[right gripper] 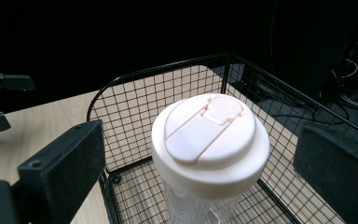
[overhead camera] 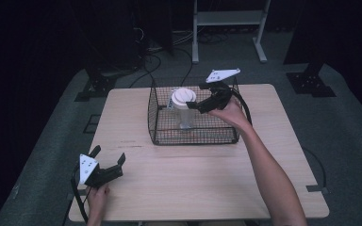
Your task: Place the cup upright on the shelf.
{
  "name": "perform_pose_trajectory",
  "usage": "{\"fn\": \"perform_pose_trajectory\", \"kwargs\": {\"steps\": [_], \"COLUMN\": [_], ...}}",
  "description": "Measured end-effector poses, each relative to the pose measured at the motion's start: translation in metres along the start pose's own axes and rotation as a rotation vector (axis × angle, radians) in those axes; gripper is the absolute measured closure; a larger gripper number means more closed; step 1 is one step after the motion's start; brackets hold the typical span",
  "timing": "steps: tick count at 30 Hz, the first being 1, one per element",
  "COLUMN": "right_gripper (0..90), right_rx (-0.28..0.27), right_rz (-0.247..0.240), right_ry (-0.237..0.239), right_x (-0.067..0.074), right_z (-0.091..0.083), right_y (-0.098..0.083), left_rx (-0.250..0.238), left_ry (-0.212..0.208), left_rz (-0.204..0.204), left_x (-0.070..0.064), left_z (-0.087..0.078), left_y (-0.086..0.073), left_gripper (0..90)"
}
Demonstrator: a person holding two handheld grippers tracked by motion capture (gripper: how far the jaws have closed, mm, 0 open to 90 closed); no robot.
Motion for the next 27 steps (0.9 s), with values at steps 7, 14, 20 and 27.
{"fn": "perform_pose_trajectory", "kwargs": {"steps": [7,14,20,27], "right_gripper": [1.6,1.6,1.6,1.6], "right_rx": [0.007,0.014,0.023,0.047], "right_rz": [0.001,0.005,0.012,0.031], "right_ry": [-0.004,-0.001,0.005,0.034], "right_x": [0.008,0.018,0.025,0.033], "right_z": [-0.014,-0.025,-0.033,-0.039], "right_y": [-0.007,-0.012,-0.019,-0.03], "left_rx": [0.0,-0.002,-0.002,0.0], "left_ry": [0.001,0.0,0.001,0.003], "left_rz": [0.001,0.002,0.004,0.008], "left_x": [0.0,0.0,0.0,-0.001], "left_z": [0.0,-0.001,-0.001,-0.001], "left_y": [0.0,0.0,0.0,0.0], "left_gripper": [0.9,0.9,0.9,0.9]}}
Point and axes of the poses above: each handheld gripper's, and its own axes: z roughly forward along the jaws, y roughly out of its top, x roughly to its left, the point moved 8 cm from there along z, roughly forward along the jaws, and after that the axes turned 14 degrees about y, right-handed, at the moved point
